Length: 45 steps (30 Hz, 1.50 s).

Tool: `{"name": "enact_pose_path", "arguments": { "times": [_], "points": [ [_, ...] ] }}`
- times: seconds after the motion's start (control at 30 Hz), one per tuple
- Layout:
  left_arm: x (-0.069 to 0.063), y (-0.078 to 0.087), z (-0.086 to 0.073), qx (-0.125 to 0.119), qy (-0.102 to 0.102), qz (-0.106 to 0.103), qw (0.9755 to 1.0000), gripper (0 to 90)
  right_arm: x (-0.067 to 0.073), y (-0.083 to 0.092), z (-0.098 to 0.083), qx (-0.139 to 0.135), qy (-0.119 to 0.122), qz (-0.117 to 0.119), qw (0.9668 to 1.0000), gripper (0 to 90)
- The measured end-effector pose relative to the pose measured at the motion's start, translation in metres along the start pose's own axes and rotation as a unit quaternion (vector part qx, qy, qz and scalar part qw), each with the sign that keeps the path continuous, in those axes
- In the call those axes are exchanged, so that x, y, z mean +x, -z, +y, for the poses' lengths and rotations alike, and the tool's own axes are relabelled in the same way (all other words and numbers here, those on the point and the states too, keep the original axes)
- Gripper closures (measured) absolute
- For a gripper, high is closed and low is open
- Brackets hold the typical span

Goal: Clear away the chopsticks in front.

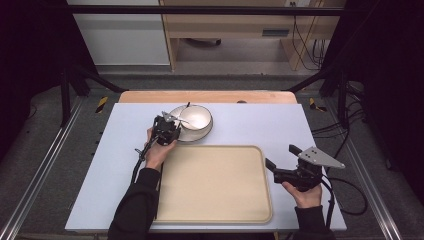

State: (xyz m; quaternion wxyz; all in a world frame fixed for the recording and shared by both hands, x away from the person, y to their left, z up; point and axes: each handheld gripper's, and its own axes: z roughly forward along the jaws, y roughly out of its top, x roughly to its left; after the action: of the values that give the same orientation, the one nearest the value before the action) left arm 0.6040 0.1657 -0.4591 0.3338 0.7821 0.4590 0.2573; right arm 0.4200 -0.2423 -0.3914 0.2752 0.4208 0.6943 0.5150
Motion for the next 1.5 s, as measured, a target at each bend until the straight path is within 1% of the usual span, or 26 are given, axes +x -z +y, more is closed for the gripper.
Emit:
{"name": "enact_pose_path", "arguments": {
  "times": [0.17, 0.2, 0.27, 0.37, 0.47, 0.6, 0.63, 0.7, 0.93, 0.97, 1.13, 1.23, 1.27, 1.37, 1.4, 1.5],
  "points": [
    [-0.001, 0.000, 0.000, -0.002, 0.007, 0.012, 0.9999, 82.3, 0.000, 0.000, 0.000, 0.000, 0.000, 0.000, 1.0000, 5.9],
    [-0.001, 0.000, 0.000, -0.002, 0.008, 0.014, 0.9999, 82.3, 0.000, 0.000, 0.000, 0.000, 0.000, 0.000, 1.0000, 5.9],
    [0.000, 0.000, 0.000, -0.002, 0.015, 0.014, 0.9998, 84.3, 0.000, 0.000, 0.000, 0.000, 0.002, -0.001, 1.0000, 5.8],
    [0.001, 0.001, 0.000, -0.001, 0.021, 0.019, 0.9996, 84.5, 0.000, -0.001, 0.000, 0.000, 0.002, 0.000, 1.0000, 5.9],
    [0.003, 0.001, 0.000, 0.001, 0.028, 0.018, 0.9994, 84.7, 0.000, -0.001, 0.000, 0.001, 0.002, 0.000, 1.0000, 5.9],
    [0.006, 0.005, -0.002, -0.005, 0.041, 0.022, 0.9989, 85.1, 0.000, -0.001, 0.000, 0.002, 0.001, 0.000, 1.0000, 5.9],
    [0.007, 0.007, -0.003, -0.007, 0.044, 0.020, 0.9988, 85.1, 0.000, -0.001, 0.000, 0.001, 0.002, 0.000, 1.0000, 5.9],
    [0.009, 0.010, -0.004, -0.010, 0.045, 0.023, 0.9987, 85.1, 0.000, -0.001, 0.000, 0.001, 0.002, 0.000, 1.0000, 5.9],
    [0.016, 0.029, -0.008, -0.024, 0.068, 0.040, 0.9966, 85.1, 0.000, -0.001, 0.000, 0.001, 0.000, -0.002, 1.0000, 5.8],
    [0.017, 0.031, -0.009, -0.025, 0.069, 0.042, 0.9964, 85.1, 0.000, -0.001, 0.000, 0.000, -0.001, -0.004, 1.0000, 5.8],
    [0.019, 0.047, -0.014, -0.033, 0.084, 0.057, 0.9943, 85.1, 0.000, 0.001, 0.000, -0.002, -0.002, -0.002, 1.0000, 5.7],
    [0.018, 0.058, -0.018, -0.042, 0.092, 0.066, 0.9927, 85.2, 0.000, 0.002, 0.001, -0.004, -0.003, -0.004, 1.0000, 5.7],
    [0.018, 0.060, -0.019, -0.044, 0.094, 0.067, 0.9923, 85.1, -0.001, 0.003, 0.001, -0.005, -0.001, -0.003, 1.0000, 5.7],
    [0.016, 0.071, -0.025, -0.052, 0.108, 0.068, 0.9905, 85.2, -0.001, 0.004, 0.001, -0.004, -0.005, -0.004, 1.0000, 5.7],
    [0.015, 0.074, -0.027, -0.053, 0.108, 0.069, 0.9904, 85.2, -0.001, 0.004, 0.001, -0.004, -0.005, -0.004, 1.0000, 5.7],
    [0.012, 0.086, -0.034, -0.062, 0.116, 0.076, 0.9884, 85.2, 0.000, 0.004, 0.001, -0.006, -0.005, -0.004, 1.0000, 5.8]
  ]
}}
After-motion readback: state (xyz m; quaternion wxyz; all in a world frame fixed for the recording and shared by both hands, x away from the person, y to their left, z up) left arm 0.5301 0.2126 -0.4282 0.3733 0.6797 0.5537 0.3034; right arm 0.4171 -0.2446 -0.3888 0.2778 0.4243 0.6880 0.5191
